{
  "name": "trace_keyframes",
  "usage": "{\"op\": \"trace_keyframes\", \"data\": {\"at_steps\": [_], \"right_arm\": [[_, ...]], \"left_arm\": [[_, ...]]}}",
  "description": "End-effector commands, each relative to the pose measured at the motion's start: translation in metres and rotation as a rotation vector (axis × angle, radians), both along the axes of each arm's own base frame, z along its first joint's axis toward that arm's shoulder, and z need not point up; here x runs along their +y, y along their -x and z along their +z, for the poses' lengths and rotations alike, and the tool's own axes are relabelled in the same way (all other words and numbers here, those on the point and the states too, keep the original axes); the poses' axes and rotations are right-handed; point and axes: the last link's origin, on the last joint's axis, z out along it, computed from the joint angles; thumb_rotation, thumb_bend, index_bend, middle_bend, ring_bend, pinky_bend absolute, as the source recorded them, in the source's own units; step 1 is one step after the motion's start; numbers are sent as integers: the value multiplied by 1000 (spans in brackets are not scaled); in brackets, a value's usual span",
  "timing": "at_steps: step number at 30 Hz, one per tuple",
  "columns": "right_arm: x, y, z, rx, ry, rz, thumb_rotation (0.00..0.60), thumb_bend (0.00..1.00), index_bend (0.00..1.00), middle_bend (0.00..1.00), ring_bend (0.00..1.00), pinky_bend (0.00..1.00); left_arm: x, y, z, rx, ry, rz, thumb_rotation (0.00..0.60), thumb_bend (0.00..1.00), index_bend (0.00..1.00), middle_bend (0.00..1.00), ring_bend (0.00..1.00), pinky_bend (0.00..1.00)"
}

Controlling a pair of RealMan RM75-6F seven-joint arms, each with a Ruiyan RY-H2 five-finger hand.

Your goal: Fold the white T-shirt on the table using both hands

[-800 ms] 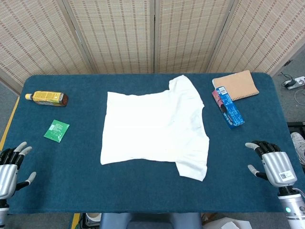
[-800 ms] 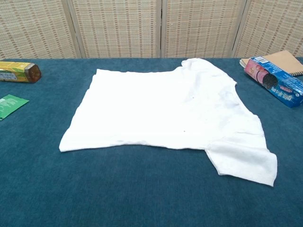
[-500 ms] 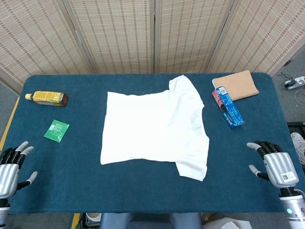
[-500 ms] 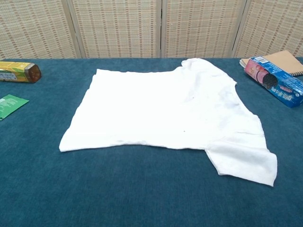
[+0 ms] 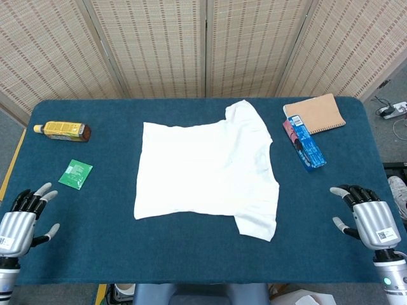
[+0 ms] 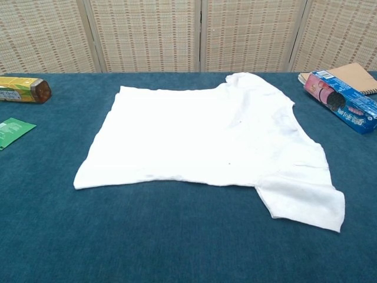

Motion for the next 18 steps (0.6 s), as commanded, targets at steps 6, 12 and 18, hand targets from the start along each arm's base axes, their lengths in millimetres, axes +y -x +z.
{"op": "trace_keyframes", "data": {"at_steps": [6, 12, 18], "right_arm": [[-4, -5, -1, 6, -16, 5, 600, 172, 281, 279, 231, 308], [-8, -9, 0, 13, -23, 16, 600, 171, 281, 279, 230, 308], [-10, -10, -1, 14, -28, 18, 600, 171, 281, 279, 231, 308]], "left_arm": [[26, -15, -20, -2, 121, -101, 600, 258, 263, 124, 181, 128], [43, -28, -48, 13, 242, -175, 600, 258, 269, 129, 183, 128], [56, -40, -78, 42, 321, -247, 600, 258, 270, 143, 191, 139]]}}
